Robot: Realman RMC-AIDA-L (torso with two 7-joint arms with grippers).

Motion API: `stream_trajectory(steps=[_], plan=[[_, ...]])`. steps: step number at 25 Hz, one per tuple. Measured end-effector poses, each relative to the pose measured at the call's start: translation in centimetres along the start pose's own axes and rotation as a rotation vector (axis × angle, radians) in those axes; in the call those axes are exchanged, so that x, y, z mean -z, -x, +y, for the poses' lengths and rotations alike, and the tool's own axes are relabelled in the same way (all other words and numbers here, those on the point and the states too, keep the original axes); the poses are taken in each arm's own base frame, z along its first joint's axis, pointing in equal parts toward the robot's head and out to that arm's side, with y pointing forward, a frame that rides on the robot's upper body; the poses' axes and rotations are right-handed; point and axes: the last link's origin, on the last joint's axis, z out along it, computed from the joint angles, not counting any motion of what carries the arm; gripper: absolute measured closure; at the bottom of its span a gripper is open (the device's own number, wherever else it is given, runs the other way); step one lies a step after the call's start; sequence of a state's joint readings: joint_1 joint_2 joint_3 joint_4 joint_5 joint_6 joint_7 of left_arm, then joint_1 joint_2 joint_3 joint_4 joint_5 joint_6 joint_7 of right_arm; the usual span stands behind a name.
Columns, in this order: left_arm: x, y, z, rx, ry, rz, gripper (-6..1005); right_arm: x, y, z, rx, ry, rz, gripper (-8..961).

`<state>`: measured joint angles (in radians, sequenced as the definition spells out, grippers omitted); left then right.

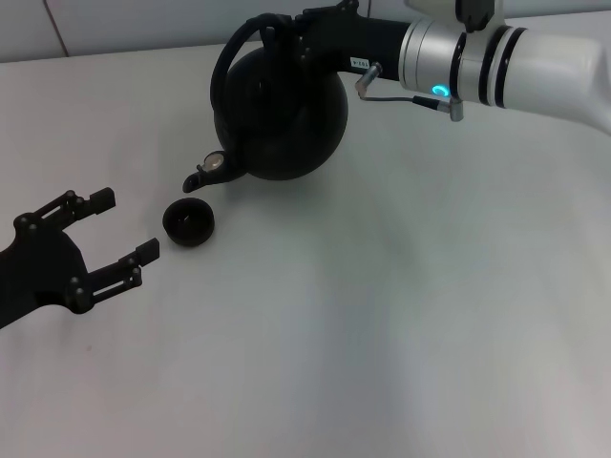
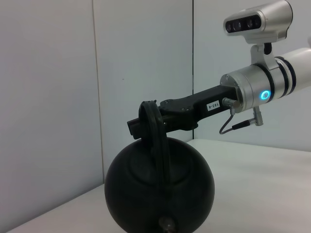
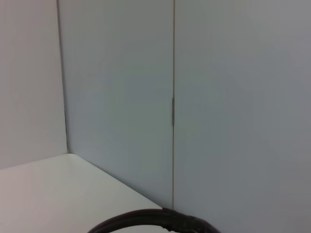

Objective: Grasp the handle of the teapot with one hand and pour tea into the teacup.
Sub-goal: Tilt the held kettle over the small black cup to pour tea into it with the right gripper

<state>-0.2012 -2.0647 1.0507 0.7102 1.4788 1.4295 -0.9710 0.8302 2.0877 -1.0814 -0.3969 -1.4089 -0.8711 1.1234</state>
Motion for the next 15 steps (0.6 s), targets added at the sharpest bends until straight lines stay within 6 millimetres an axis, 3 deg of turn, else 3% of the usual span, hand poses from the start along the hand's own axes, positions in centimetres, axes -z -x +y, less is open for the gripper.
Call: stream_trajectory(steps=[15], plan=[[0.04,0.06,-0.01,-0.006,-0.003,-0.001,190,-0.27,-0.30,0.29,0.022,0.007,0.027,786]])
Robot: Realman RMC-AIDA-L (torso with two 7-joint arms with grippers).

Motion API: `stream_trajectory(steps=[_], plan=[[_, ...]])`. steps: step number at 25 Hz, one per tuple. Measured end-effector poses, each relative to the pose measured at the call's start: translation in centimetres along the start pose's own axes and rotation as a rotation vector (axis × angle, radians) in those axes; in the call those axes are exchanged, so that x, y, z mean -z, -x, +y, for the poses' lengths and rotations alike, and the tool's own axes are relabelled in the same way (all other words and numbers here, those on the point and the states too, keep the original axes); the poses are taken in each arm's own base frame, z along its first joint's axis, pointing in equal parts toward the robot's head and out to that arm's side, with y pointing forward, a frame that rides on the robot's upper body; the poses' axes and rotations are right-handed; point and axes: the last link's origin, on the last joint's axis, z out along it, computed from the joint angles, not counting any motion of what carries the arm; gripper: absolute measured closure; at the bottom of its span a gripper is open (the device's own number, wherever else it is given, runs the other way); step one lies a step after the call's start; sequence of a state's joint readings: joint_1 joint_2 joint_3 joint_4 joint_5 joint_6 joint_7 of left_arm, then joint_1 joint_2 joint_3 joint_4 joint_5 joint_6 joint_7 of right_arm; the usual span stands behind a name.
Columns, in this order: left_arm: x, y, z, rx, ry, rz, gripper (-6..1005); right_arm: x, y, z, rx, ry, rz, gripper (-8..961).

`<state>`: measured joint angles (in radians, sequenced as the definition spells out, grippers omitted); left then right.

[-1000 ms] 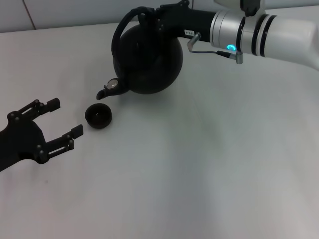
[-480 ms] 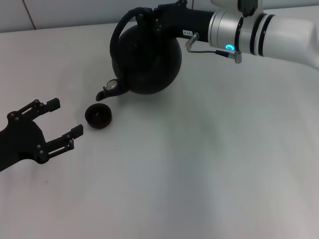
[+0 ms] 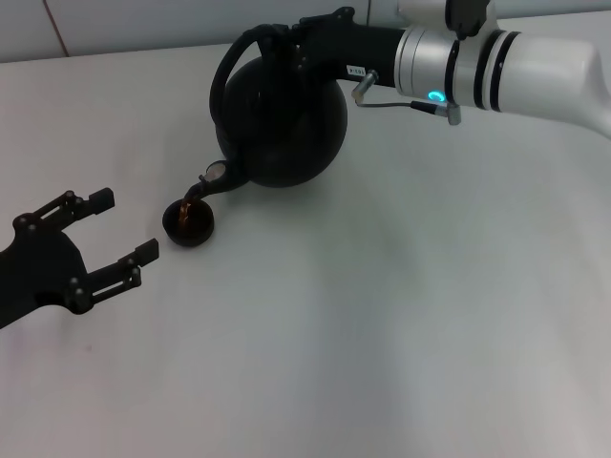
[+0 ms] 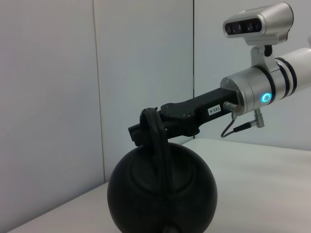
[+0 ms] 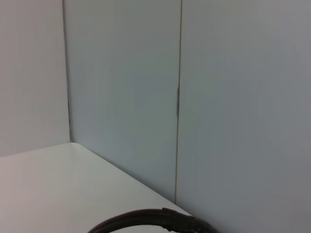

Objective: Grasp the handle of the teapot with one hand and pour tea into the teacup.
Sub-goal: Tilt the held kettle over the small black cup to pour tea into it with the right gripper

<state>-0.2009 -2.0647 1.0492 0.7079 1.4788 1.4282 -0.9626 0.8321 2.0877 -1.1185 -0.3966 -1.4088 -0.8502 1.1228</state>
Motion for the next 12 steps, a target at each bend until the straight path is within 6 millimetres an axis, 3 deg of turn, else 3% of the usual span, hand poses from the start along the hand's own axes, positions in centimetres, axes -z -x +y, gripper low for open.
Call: stream_trajectory(steps=[12], plan=[[0.03,0.01,-0.06,0.000,-0.004,0.001,190,-0.13,0.22,-0.03,0.004,-0.001,-0.002,785]])
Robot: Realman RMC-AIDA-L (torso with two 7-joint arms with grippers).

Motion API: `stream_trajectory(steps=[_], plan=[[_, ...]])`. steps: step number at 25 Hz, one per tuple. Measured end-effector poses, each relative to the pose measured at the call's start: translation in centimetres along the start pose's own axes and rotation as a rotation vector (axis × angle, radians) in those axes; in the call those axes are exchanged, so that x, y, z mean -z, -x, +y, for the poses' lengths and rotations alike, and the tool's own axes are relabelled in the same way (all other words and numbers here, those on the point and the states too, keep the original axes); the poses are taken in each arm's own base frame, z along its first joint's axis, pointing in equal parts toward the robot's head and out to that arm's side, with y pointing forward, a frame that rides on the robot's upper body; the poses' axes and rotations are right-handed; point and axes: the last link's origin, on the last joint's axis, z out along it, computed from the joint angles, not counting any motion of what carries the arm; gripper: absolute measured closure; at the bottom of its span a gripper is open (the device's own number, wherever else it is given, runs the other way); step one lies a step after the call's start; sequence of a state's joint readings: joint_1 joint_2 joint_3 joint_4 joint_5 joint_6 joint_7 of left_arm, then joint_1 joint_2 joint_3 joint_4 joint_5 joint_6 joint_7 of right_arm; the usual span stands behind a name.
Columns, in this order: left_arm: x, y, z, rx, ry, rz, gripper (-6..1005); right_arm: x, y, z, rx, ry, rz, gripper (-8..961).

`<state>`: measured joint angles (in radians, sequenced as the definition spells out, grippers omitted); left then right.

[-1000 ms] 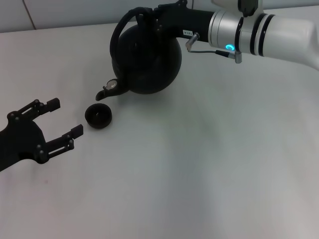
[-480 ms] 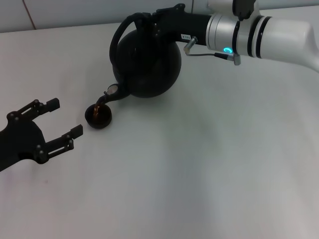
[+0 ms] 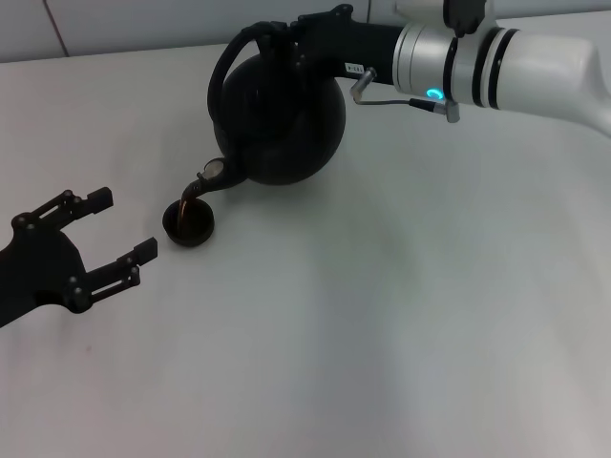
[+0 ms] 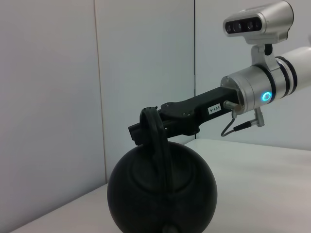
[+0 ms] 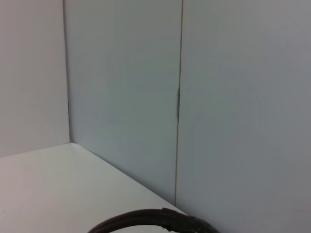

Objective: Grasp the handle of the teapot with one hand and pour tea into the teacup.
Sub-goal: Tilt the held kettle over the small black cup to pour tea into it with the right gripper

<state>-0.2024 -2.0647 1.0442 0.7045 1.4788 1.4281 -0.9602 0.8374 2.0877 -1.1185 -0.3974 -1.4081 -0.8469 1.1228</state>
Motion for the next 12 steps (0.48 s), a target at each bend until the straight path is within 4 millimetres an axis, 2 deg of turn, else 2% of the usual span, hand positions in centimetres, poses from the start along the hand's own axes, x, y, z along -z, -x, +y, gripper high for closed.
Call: stream_trajectory(steps=[12], plan=[[-0.16,-0.14,-0.11,-0.003,0.002,0.003,190,-0.14,0.01,-0.02,0.010,-0.004,0.008,785]])
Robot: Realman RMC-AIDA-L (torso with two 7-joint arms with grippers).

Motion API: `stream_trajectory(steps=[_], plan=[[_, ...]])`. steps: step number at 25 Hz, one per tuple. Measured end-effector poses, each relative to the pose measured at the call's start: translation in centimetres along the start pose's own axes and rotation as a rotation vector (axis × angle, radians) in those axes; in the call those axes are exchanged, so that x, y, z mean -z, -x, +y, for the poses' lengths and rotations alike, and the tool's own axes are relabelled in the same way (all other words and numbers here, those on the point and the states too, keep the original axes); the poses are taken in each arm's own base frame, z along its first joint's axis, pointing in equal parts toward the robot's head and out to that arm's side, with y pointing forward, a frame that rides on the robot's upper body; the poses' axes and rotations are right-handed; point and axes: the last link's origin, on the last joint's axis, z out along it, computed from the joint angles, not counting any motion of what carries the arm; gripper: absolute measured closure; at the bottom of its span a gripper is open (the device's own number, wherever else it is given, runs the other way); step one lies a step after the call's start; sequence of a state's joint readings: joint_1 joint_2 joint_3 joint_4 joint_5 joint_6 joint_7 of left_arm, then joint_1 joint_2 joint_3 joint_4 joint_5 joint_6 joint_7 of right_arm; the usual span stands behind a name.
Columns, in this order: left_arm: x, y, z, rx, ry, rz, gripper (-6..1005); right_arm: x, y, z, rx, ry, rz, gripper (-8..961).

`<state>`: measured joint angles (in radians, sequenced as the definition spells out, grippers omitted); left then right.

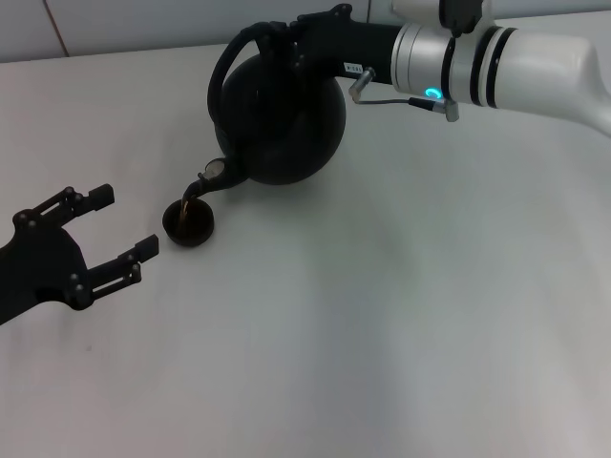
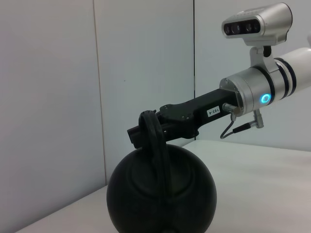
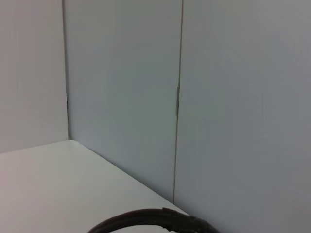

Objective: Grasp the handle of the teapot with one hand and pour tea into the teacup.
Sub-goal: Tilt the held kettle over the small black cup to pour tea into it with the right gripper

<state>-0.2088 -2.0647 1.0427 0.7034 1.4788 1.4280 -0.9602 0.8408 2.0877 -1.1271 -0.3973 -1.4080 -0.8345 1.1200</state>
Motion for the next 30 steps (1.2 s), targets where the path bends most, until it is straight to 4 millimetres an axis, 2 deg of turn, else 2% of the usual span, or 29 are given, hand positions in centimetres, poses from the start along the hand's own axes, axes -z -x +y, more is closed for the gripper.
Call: stream_trajectory(steps=[21,30], plan=[[-0.1,0.0,0.0,-0.001,-0.001,0.000,190,0.7,-0.3,-0.2,-0.013,-0.023,-0.040,785],[-0.1,0.0,-0.1,-0.004,-0.005,-0.002,190,2.3,-0.6,-0.3,-0.059,-0.035,-0.129,785]])
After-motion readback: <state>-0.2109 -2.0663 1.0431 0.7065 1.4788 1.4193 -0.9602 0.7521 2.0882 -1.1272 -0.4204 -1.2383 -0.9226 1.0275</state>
